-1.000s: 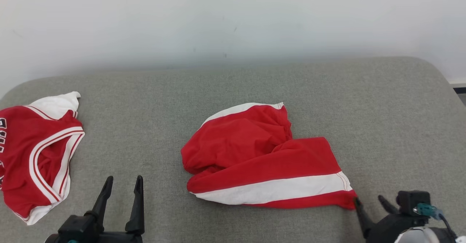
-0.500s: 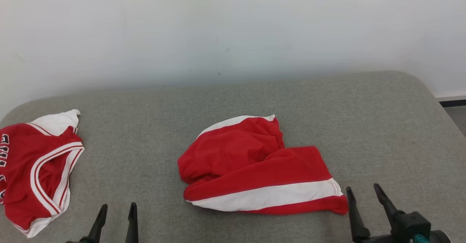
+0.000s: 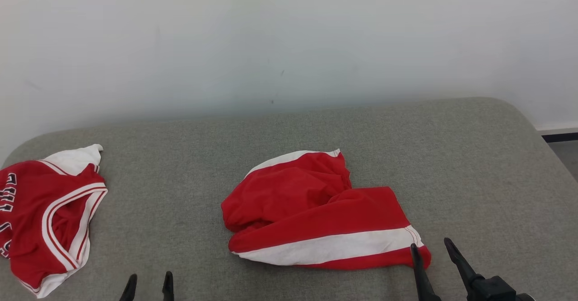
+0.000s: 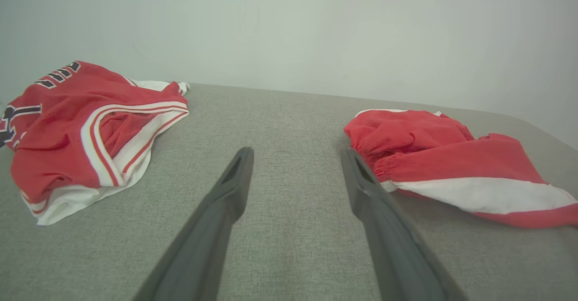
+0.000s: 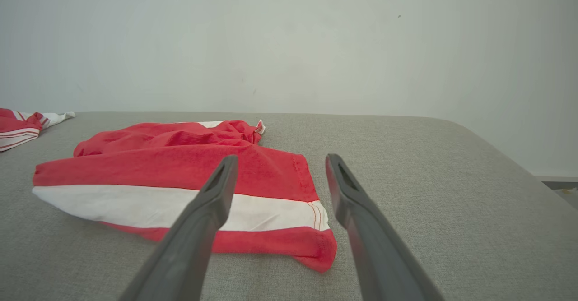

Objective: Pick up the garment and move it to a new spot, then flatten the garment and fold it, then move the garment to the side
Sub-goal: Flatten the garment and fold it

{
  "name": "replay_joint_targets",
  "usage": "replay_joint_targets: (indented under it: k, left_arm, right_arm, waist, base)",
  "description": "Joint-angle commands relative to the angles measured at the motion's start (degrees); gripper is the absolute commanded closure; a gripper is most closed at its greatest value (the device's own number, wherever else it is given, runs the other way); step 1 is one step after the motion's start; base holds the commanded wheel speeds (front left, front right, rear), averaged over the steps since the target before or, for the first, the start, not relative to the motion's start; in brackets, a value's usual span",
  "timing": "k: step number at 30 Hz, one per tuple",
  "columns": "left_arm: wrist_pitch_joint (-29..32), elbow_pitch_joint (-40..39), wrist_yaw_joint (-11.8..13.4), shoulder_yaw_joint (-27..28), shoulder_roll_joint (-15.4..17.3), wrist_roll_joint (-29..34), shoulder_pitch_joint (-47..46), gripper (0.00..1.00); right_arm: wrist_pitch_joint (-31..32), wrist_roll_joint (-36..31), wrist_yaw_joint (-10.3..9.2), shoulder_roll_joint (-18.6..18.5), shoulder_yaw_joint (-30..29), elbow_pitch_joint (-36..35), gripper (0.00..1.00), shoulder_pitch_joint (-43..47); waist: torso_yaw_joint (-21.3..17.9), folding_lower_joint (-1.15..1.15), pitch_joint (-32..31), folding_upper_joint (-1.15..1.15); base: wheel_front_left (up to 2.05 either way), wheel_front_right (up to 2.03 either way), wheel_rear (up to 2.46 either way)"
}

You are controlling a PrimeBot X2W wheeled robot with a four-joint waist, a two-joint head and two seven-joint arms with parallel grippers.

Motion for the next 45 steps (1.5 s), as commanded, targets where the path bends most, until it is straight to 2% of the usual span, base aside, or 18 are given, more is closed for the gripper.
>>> replay_joint_targets:
  k: [1,6,12,21,32,37,41,42,43,44,45]
  left_arm:
    - [-0.03,0.72,-0.01,-0.63,-0.10,0.00,-0.10,0.00]
    - [1.15,7.54,-0.52,-3.60,-0.09,-1.35,-5.88,0.00]
    - [4.39,17.95,-1.28,-7.93,1.11,-2.70,-14.05,0.00]
    - [2.43,27.41,-1.35,-11.05,2.09,-4.53,-20.16,0.00]
    - [0.52,31.83,-1.34,-15.49,2.07,-9.11,-25.05,0.00]
    - [0.12,30.06,-1.35,-20.65,3.84,-13.35,-25.69,0.00]
    - [-0.03,29.69,-1.35,-22.69,4.93,-15.61,-26.42,0.00]
    - [-0.05,29.97,-1.35,-23.05,5.05,-16.19,-26.43,0.15]
    - [-0.04,30.19,-1.35,-23.37,5.17,-16.81,-26.45,0.89]
    - [-0.04,30.38,-1.35,-23.93,5.07,-17.74,-26.49,1.00]
    - [0.03,30.60,-1.35,-24.76,5.04,-18.22,-26.46,1.00]
  right_arm:
    - [-0.39,0.45,-0.15,0.12,0.25,0.25,0.00,0.30]
    - [-0.48,0.98,-0.15,0.23,1.19,0.71,0.00,-1.03]
    - [-0.31,1.23,-0.14,0.26,2.23,1.08,0.00,-2.17]
    - [-0.34,1.59,-0.15,0.30,2.60,1.09,0.00,-2.93]
    - [-0.52,1.95,-0.15,0.37,3.00,1.31,0.00,-3.51]
    - [-0.64,2.48,-0.15,0.40,2.89,1.63,0.00,-3.66]
    - [-0.76,2.61,-0.15,0.42,3.13,1.87,0.00,-3.74]
    - [-0.77,2.60,-0.15,0.43,3.19,1.92,0.00,-3.79]
    - [-0.77,2.61,-0.15,0.43,3.25,1.92,0.00,-3.86]
    - [-0.79,2.69,-0.15,0.44,3.29,1.91,0.00,-3.96]
    - [-0.82,2.78,-0.14,0.45,3.24,1.91,0.00,-4.03]
  waist:
    - [-0.01,0.00,0.15,0.00]
    - [-0.70,0.00,1.05,0.00]
    - [-3.34,0.00,2.66,0.00]
    - [-6.71,0.00,4.70,0.00]
    - [-7.90,0.00,5.79,0.00]
    - [-7.69,0.00,5.90,0.00]
    - [-7.49,0.00,5.92,0.00]
    - [-7.49,0.00,5.89,0.00]
    - [-7.50,0.00,5.88,0.00]
    - [-7.50,0.00,5.88,0.00]
    - [-7.47,0.00,5.86,0.00]
  base:
    - [0.00,0.00,0.00]
    - [0.00,0.00,0.00]
    - [0.00,0.00,0.00]
    - [0.00,0.00,0.00]
    - [0.00,0.00,0.00]
    - [0.00,0.00,0.00]
    - [0.00,0.00,0.00]
    - [0.00,0.00,0.00]
    - [0.00,0.00,0.00]
    - [0.00,0.00,0.00]
    - [0.00,0.00,0.00]
